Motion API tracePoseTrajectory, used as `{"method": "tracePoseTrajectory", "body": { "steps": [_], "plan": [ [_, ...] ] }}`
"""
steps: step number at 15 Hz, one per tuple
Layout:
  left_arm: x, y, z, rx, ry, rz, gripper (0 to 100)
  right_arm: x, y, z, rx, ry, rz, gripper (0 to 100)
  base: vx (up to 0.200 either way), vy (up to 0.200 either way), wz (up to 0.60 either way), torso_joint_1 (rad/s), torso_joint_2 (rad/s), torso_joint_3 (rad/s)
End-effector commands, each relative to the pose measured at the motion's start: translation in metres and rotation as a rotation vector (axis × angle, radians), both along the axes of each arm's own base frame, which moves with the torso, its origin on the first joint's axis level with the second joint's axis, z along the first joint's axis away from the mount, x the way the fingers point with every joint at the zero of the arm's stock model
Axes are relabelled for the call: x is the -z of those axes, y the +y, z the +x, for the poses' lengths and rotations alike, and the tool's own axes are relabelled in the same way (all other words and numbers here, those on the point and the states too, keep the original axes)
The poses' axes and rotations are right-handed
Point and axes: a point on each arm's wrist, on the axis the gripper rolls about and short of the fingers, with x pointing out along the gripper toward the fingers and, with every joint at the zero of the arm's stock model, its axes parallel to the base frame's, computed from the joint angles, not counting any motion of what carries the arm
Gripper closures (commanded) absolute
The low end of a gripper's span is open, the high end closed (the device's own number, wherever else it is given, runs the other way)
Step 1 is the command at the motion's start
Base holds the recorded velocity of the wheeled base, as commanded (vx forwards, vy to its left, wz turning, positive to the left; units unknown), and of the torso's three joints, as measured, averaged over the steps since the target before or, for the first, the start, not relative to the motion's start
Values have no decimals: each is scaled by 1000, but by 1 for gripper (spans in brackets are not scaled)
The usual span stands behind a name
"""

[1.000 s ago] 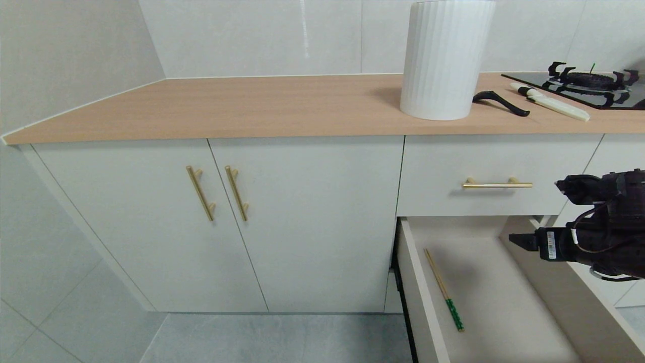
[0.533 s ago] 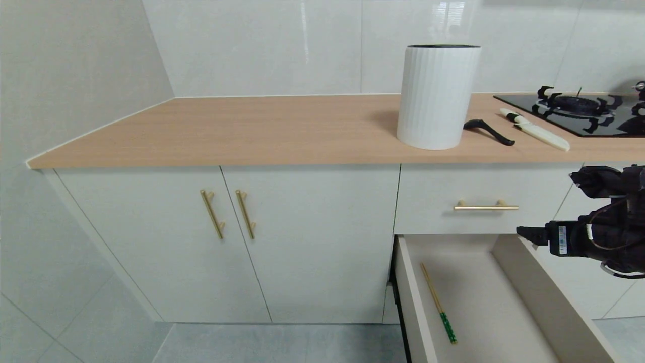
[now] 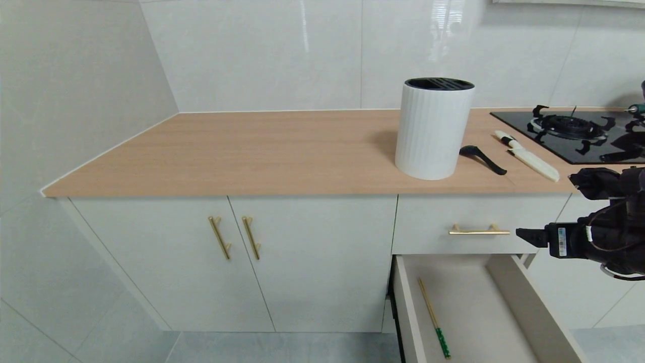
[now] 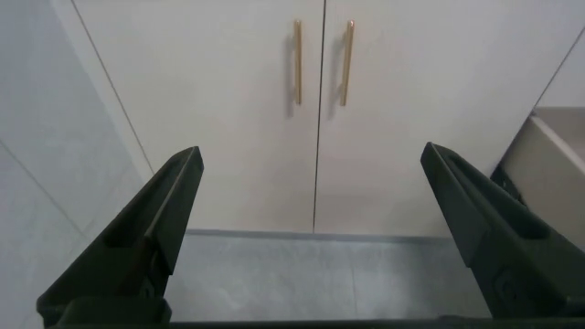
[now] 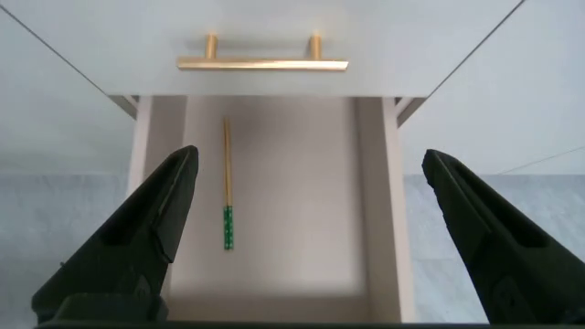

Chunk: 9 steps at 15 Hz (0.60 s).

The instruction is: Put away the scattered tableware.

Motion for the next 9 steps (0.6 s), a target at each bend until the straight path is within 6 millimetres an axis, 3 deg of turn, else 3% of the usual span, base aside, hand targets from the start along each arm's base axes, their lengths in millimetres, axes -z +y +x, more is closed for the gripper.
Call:
{"method": "tracePoseTrajectory", "body": {
  "steps": [1,6,7,9],
  "plan": [
    [0,0,0,0,-1,0,0,1,1,-1,-3,2,-1,0,0,0,0,212,-471,-261],
    [0,0,0,0,-1,0,0,-6,1,9,-6,-21,-7,0,0,0,0,229,-500,-270],
    [0,0,0,0,1,0,0,-15,1,23,-5,-53,-4,0,0,0,0,242,-520,-276],
    [0,0,0,0,-1,0,0,-26,-6,69,-16,-98,18,0,0,0,0,246,-518,-281]
  ]
}}
